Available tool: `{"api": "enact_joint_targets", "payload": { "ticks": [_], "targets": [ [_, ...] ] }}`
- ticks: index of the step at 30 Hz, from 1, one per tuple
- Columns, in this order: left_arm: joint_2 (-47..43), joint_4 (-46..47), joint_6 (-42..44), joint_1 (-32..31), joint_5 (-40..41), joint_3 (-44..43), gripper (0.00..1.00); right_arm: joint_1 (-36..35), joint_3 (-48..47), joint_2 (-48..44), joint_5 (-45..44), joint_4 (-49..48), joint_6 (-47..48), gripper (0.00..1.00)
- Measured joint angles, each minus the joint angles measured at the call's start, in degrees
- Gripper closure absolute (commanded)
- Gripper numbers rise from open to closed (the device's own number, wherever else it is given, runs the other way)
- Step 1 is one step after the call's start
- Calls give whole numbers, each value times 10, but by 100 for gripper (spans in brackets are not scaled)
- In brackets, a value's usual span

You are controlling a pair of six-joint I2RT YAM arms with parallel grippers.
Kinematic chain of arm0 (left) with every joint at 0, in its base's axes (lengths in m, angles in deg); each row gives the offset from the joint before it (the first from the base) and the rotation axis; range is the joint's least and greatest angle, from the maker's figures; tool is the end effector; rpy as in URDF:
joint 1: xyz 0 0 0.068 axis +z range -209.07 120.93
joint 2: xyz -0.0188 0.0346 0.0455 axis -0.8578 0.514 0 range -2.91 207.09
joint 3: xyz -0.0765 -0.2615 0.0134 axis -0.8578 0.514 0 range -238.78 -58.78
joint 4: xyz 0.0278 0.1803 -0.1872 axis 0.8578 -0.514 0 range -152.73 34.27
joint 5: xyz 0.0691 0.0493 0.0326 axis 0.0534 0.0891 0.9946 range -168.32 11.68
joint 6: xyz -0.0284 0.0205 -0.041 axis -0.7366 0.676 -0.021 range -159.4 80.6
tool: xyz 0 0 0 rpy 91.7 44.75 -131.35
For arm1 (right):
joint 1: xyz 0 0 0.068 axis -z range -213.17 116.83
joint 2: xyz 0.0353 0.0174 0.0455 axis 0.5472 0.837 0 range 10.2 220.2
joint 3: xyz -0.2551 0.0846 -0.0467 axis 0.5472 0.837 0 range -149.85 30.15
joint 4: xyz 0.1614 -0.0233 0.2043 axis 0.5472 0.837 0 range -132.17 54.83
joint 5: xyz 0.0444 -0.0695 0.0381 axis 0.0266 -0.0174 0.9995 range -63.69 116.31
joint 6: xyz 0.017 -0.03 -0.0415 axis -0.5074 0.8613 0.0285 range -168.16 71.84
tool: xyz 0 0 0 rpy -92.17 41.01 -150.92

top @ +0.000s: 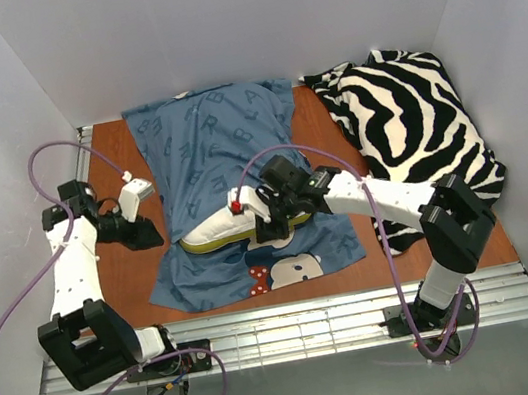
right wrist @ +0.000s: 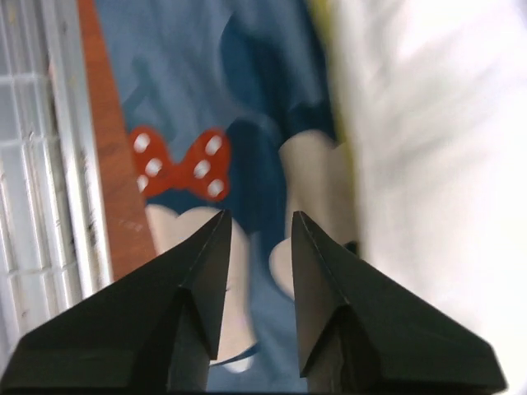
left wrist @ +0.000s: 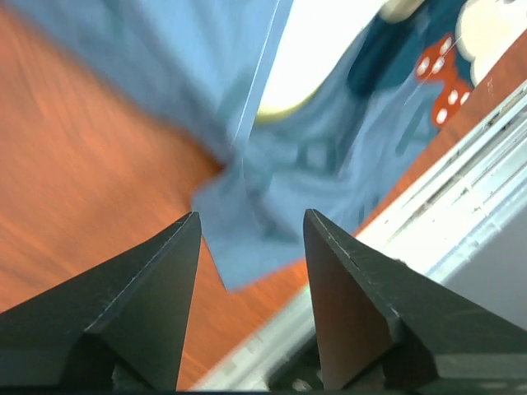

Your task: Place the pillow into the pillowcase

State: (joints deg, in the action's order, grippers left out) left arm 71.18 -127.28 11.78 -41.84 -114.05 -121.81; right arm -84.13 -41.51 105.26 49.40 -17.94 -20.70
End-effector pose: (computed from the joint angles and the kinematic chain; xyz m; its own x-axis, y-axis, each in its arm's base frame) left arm 0.2094 0.0432 0.2772 -0.7253 0.4373 -0.5317 0.6322 0.7289 -0.2629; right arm 0.2183 0.2914 0.2553 -0.0067 -0.6817 -0.7316 -0.9963 0.0674 -0.0536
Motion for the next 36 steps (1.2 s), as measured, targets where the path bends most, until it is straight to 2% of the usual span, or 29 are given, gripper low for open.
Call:
{"api": "enact_joint_targets", "payload": {
  "ticks": [3, 6, 8, 9, 10, 15, 16, 17, 18, 20, 21, 23, 24, 25, 30, 36],
  "targets": [
    [-10, 27, -9, -75, -16, -23, 54, 1, 61, 3, 15, 18, -10, 76],
    [-38, 96, -41, -192, -11, 21, 53, 3, 108, 15, 17, 33, -27, 80],
    [-57, 159, -72, -260, 0, 69, 47, 6, 131, 20, 16, 35, -39, 82],
    [-63, 193, -90, -289, 15, 92, 46, 8, 141, 21, 16, 35, -44, 82],
    [-64, 231, -108, -315, 32, 112, 38, 11, 149, 21, 16, 34, -47, 82],
    [-64, 428, -137, -422, 138, 201, 36, 35, 193, -8, 17, 25, -63, 81],
    [-65, 467, -132, -436, 157, 217, 35, 39, 198, -20, 20, 25, -64, 78],
    [-67, 502, -125, -444, 174, 233, 24, 47, 203, -37, 27, 26, -66, 77],
    [-71, 534, -109, -450, 189, 246, 24, 56, 208, -56, 33, 24, -68, 74],
    [-75, 588, -80, -456, 213, 265, 23, 76, 210, -96, 50, 24, -73, 63],
    [-75, 614, -59, -459, 221, 270, 23, 90, 210, -117, 61, 20, -79, 45],
    [-71, 645, -25, -462, 229, 272, 23, 112, 210, -145, 77, 14, -80, 31],
    [-68, 659, -9, -463, 231, 272, 22, 122, 210, -155, 83, 12, -81, 8],
    [-63, 671, 7, -465, 231, 273, 22, 132, 210, -163, 88, 10, -82, 1],
    [-33, 695, 65, -476, 218, 282, 22, 157, 210, -175, 97, 8, -86, 1],
    [-28, 698, 96, -489, 190, 289, 22, 178, 210, -175, 101, 9, -86, 2]
  ]
}}
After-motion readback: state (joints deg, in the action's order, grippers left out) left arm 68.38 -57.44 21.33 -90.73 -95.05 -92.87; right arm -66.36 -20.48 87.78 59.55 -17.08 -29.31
